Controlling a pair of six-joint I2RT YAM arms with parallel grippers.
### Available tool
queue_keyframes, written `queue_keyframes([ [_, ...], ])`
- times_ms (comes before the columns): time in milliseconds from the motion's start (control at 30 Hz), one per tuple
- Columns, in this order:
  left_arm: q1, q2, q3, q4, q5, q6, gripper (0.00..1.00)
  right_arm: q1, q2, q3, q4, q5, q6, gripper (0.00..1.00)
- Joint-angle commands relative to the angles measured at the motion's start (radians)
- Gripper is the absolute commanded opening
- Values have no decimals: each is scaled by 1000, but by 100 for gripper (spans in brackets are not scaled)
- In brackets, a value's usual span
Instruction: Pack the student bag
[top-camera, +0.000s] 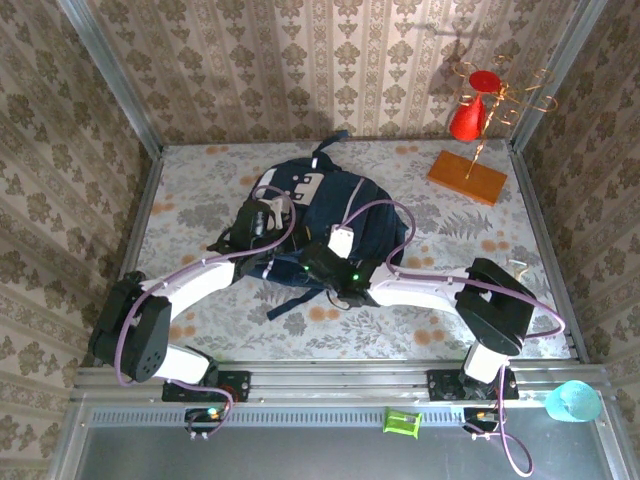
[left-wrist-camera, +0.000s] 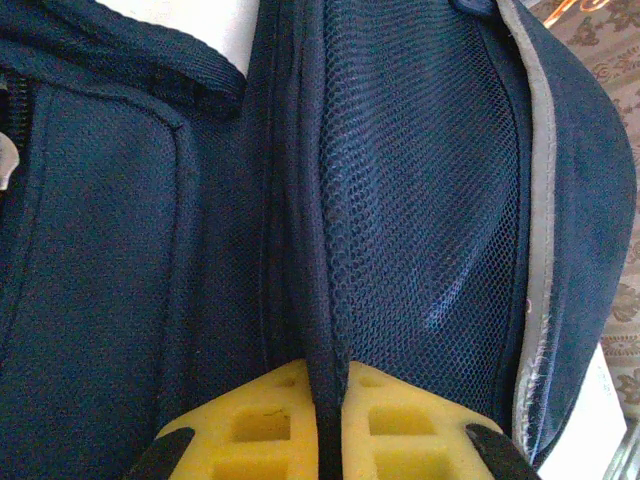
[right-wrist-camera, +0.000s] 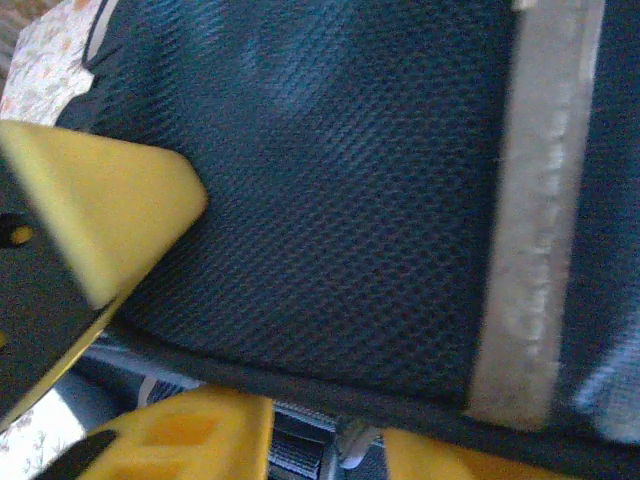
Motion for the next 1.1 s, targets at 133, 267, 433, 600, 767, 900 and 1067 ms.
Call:
queue_keyframes([
  [133, -25, -59, 2, -28, 71, 25, 0, -23, -40, -76, -10, 118, 36, 15],
  [267, -14, -58, 3, -39, 62, 36, 0, -23, -81, -105, -24, 115, 18, 3],
  [433, 18, -61, 12, -80, 46, 109, 0, -26, -155, -158, -47, 70, -59, 0],
  [600, 55, -70, 6, -125, -2, 207, 0, -70, -216, -212, -91, -76, -143, 0],
  [767, 114, -77, 11, -171, -33, 276, 0, -129, -263, -238, -158, -178, -288, 0],
  [900, 142, -82, 21, -227, -93, 343, 0, -225, -304, -256, -227, -257, -392, 0],
  [1067, 148, -74, 49, -277, -136, 392, 0, -307, -369, -271, -205, -398, -524, 0],
])
